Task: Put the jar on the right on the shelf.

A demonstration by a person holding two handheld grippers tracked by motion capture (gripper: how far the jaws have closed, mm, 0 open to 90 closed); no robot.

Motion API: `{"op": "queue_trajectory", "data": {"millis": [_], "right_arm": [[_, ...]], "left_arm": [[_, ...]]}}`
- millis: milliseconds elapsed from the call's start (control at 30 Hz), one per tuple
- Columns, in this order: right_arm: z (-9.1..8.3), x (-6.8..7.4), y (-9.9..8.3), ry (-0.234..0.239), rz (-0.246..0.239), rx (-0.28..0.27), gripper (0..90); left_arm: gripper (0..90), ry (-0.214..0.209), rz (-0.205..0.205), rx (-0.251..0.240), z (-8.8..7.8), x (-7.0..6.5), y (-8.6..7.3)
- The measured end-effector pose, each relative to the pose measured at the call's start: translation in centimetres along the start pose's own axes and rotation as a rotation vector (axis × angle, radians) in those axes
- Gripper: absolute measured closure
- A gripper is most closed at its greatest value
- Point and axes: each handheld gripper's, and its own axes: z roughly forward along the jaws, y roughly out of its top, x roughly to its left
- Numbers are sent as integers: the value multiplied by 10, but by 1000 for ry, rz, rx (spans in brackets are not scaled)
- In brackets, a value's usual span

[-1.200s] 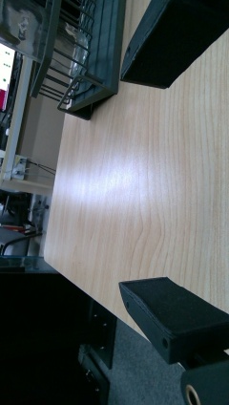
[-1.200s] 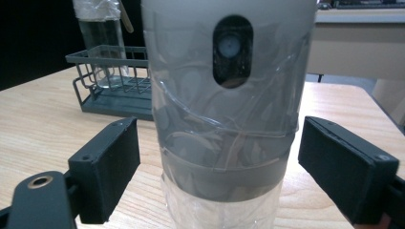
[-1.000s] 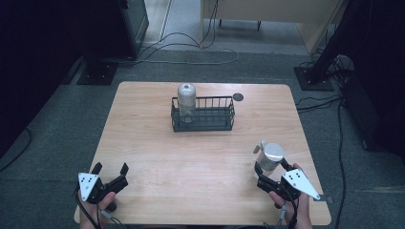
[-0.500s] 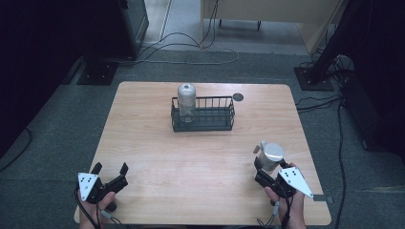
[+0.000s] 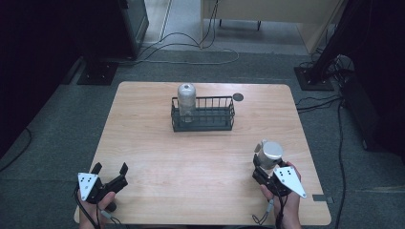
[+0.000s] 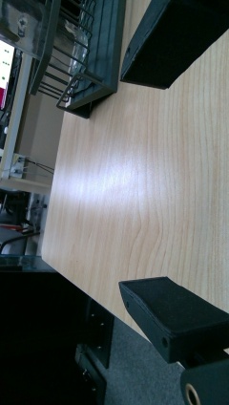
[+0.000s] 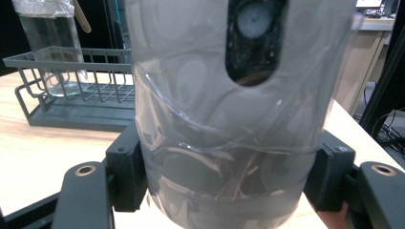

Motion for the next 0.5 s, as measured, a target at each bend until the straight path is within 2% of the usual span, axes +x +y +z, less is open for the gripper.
{"op": "queue_trajectory", "data": {"millis": [67, 200, 500], "right_arm": [[1, 1, 1, 1, -10, 3, 304], [5, 3, 3, 6, -1, 11, 304], [15, 14, 10, 21, -8, 9, 304]], "left_arm": [[39, 0, 0, 0, 0, 0, 0], [39, 1, -1, 0, 0, 0, 0], [39, -1, -2, -1, 0, 0, 0]]}}
